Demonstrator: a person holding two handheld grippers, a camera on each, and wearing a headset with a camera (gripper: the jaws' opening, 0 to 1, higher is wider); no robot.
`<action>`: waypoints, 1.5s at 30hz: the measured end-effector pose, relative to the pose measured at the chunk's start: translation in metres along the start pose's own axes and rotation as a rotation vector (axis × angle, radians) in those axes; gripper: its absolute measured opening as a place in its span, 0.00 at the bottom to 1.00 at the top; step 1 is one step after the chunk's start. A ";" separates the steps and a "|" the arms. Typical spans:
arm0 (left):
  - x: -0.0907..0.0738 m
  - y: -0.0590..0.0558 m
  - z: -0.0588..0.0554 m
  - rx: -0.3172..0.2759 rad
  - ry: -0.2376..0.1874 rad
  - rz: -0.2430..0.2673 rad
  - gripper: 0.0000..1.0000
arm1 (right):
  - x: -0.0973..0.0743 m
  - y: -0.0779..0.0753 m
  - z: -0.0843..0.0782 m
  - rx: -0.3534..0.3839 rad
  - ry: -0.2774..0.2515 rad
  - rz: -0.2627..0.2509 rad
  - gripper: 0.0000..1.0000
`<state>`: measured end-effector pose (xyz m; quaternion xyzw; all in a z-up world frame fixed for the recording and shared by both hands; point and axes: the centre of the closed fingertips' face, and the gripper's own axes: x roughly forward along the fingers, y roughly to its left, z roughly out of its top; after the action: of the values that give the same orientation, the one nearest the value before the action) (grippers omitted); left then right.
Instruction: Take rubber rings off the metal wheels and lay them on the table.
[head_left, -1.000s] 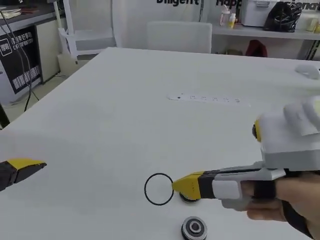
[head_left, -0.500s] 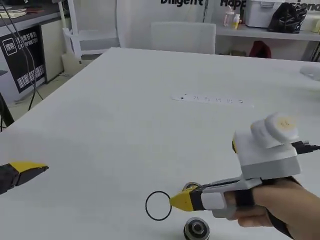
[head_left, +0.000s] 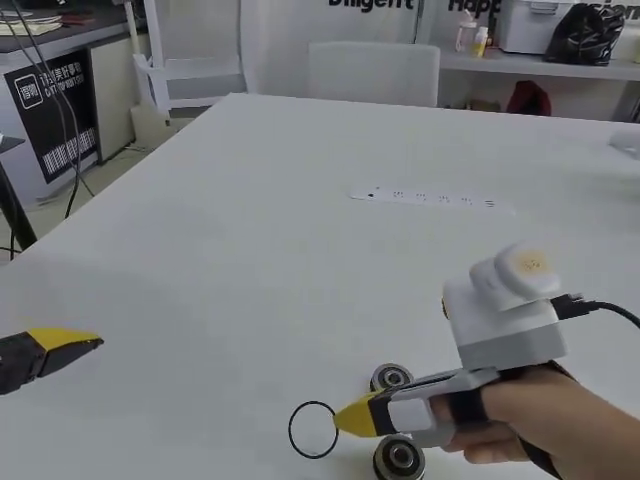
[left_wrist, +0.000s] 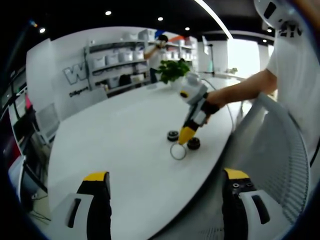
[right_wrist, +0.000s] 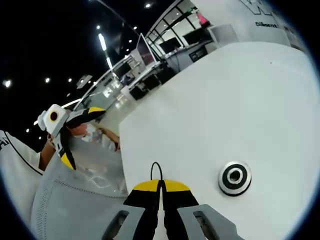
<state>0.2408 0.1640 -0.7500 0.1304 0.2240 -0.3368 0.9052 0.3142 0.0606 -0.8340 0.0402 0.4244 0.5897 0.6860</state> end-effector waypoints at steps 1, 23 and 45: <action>0.000 0.000 0.000 0.000 0.000 0.000 0.94 | 0.000 0.000 0.000 -0.001 0.001 0.000 0.00; -0.001 0.001 0.000 0.001 -0.003 0.017 0.93 | 0.017 -0.009 -0.017 -0.091 0.079 -0.067 0.00; -0.003 0.001 0.000 0.032 0.005 0.040 0.89 | 0.026 -0.015 -0.024 -0.164 0.094 -0.117 0.00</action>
<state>0.2392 0.1663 -0.7486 0.1500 0.2182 -0.3216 0.9091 0.3094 0.0672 -0.8709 -0.0686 0.4079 0.5826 0.6997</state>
